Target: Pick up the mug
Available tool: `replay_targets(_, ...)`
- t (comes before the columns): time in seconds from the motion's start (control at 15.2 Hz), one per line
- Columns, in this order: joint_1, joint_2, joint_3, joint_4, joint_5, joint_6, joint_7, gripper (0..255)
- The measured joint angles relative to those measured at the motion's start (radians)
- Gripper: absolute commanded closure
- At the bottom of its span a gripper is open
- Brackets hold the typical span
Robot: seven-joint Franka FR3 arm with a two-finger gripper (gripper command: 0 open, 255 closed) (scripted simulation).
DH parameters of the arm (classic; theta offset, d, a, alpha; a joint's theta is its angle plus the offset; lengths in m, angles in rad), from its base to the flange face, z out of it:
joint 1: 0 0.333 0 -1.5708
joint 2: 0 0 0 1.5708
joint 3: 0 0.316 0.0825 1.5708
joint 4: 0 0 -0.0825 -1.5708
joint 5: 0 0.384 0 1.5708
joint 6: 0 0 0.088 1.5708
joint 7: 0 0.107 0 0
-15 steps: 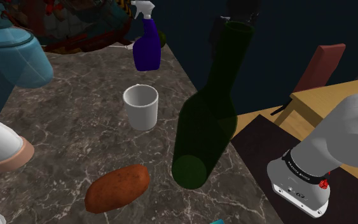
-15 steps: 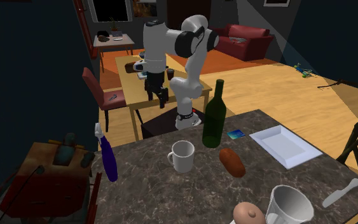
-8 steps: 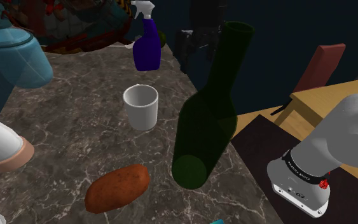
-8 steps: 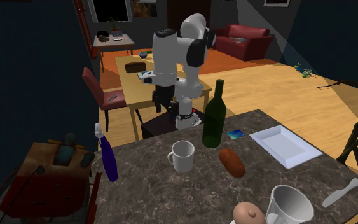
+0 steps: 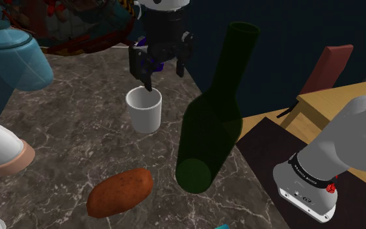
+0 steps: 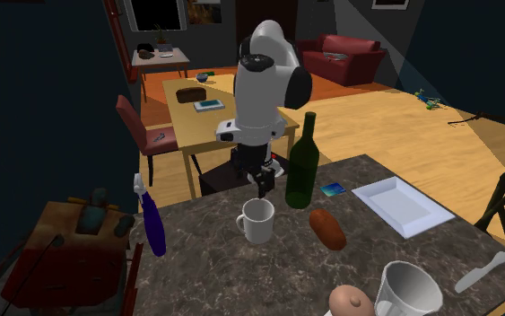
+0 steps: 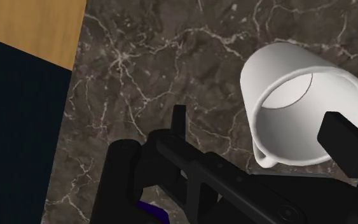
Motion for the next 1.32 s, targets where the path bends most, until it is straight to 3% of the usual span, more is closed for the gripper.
replay_targets(0.46,0.086,0.29,0.084,0.226,-0.163,-0.022,0.202,0)
replay_targets(0.99,0.1,0.336,0.081,0.183,-0.195,0.053,0.232,0)
replay_targets(1.06,0.099,0.336,0.081,0.178,-0.195,0.059,0.232,255)
replay_targets(1.32,0.099,0.336,0.081,0.172,-0.195,0.065,0.233,255)
